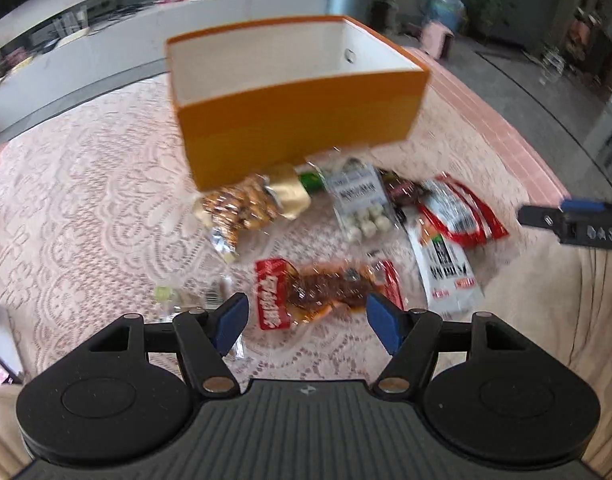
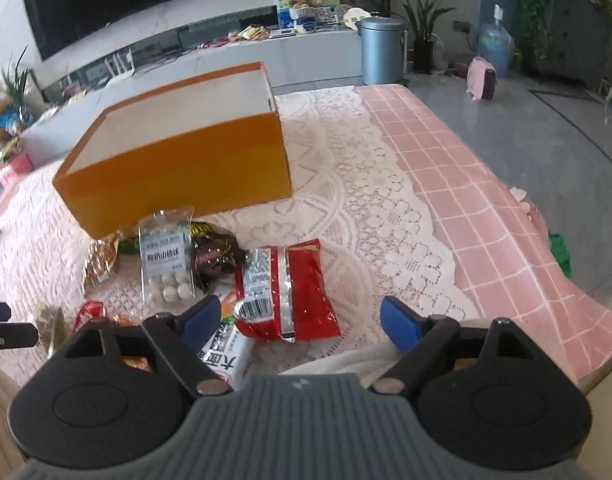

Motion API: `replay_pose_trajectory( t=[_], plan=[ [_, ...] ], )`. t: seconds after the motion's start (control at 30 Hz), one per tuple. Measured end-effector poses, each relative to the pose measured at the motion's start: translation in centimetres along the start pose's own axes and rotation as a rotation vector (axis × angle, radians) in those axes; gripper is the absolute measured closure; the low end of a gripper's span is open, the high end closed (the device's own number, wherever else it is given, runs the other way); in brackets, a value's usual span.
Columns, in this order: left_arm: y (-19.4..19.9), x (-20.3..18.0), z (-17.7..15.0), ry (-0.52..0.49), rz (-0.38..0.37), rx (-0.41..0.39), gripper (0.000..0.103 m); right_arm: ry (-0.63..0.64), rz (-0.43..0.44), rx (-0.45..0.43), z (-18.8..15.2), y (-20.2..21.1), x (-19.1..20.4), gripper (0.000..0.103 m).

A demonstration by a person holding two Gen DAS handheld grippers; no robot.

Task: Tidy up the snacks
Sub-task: 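Move both tools back from the box toward the snack pile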

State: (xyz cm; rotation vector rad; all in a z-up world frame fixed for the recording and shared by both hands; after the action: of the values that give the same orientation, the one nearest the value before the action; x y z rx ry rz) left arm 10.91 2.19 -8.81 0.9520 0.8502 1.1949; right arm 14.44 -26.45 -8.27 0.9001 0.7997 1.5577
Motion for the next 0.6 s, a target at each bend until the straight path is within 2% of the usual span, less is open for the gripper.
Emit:
replay_pose_trajectory(
  t=[0.23,0.33,0.5,0.6],
  plan=[
    [-2.6,-0.3,-0.5,-0.027,0.016,0.068,0.018,0.103,-0.006,0.056,0.3,-2.2,1.7,0.018],
    [-3.4,-0.8,0.0,-0.082,0.022,0.08,0.016,0.123,0.015,0.111,0.9,-3.6,2.0,0.015],
    [-5.1,-2.0,0.9,-0.236,0.137,0.129,0.016,0.123,0.006,0.186,2.1,-6.0,2.1,0.014],
    [-5.5,-1.4,1.1,-0.227,0.151,0.136,0.016,0.161,0.047,0.166,2.1,-6.1,3.4,0.015]
  ],
)
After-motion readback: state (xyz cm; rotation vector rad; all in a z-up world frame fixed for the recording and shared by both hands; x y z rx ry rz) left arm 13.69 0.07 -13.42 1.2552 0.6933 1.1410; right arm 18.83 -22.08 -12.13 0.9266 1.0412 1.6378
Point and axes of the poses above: each gripper's, at about its wrist camera, not at the fingertips, and y roughly against the way its jaws point, x to its left, z to its top, the point moved 5 cm from there along -y, roughly the way its jaws point, and after that the axes turned 7 degrees about x, right-handed, at the moved point
